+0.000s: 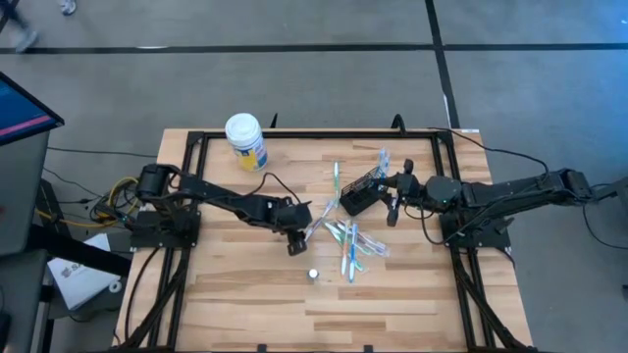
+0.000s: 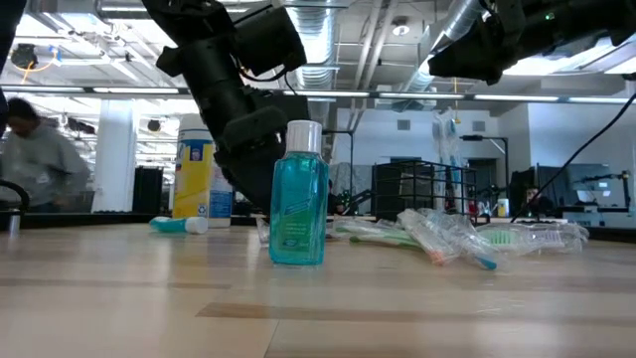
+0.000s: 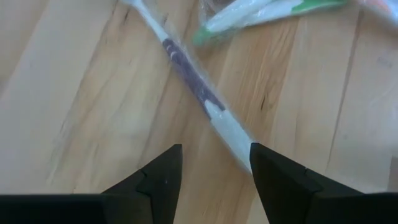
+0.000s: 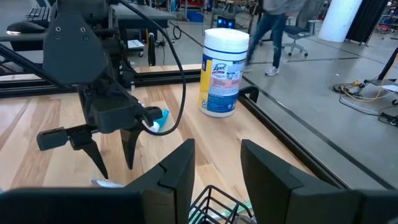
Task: Pick & Place toothbrushing station
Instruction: Put the purple toothbrush into the mesh organizer
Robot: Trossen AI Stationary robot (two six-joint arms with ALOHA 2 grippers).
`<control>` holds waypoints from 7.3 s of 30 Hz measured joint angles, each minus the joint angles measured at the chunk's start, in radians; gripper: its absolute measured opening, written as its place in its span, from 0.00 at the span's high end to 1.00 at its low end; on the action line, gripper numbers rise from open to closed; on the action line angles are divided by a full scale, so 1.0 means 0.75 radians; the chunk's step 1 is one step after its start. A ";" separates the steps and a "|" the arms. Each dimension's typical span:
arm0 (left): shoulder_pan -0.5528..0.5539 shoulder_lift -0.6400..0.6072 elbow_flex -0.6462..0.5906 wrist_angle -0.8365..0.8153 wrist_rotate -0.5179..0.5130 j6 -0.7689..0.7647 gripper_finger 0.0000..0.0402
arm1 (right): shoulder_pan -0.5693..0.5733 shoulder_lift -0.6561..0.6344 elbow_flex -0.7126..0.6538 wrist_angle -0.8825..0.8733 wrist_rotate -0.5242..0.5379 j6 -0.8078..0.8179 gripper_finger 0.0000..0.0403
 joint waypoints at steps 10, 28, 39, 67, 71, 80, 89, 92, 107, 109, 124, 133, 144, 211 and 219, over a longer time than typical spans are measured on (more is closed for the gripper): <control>-0.012 0.065 0.001 0.034 -0.001 -0.030 0.55 | 0.000 0.000 -0.001 0.005 0.000 0.001 0.70; -0.012 0.080 0.002 0.016 -0.049 -0.021 0.96 | 0.001 0.000 -0.001 0.002 0.000 0.001 0.70; -0.012 0.056 0.000 -0.047 -0.150 -0.013 0.97 | 0.001 0.000 -0.002 0.001 0.000 0.001 0.70; -0.085 -0.378 0.001 0.141 -0.392 0.206 0.97 | 0.001 0.000 -0.002 0.031 0.000 0.001 0.70; -0.085 -0.383 0.001 0.256 -0.389 0.281 0.97 | 0.001 0.000 -0.002 0.034 -0.001 0.001 0.70; -0.085 -0.383 0.001 0.398 -0.360 0.369 0.97 | 0.013 0.000 -0.002 0.124 -0.016 0.000 0.70; -0.056 -0.383 0.001 0.533 -0.295 0.428 0.96 | 0.031 0.000 -0.002 0.189 -0.078 -0.024 0.70; -0.039 -0.383 0.001 0.565 -0.276 0.430 0.96 | 0.031 0.000 -0.002 0.208 -0.098 -0.034 0.70; -0.019 -0.332 0.003 0.681 -0.207 0.437 0.96 | 0.096 0.037 0.000 0.357 -0.113 -0.133 0.70; -0.019 -0.314 0.002 0.687 -0.205 0.453 0.96 | 0.099 0.062 -0.002 0.383 -0.112 -0.159 0.70; -0.019 -0.260 0.002 0.746 -0.203 0.457 0.96 | 0.089 0.156 -0.002 0.570 -0.139 -0.245 0.70; -0.019 -0.259 0.002 0.764 -0.204 0.463 0.96 | 0.055 0.288 -0.001 0.767 -0.187 -0.283 0.70; -0.019 -0.259 0.002 0.764 -0.204 0.465 0.96 | 0.045 0.287 0.006 0.770 -0.192 -0.283 0.86; -0.042 -0.350 0.000 0.455 -0.210 0.495 0.79 | -0.012 -0.176 0.265 -0.558 0.219 0.167 1.00; -0.042 -0.350 0.000 0.455 -0.210 0.494 0.79 | -0.129 -0.175 0.265 -0.647 0.213 0.212 1.00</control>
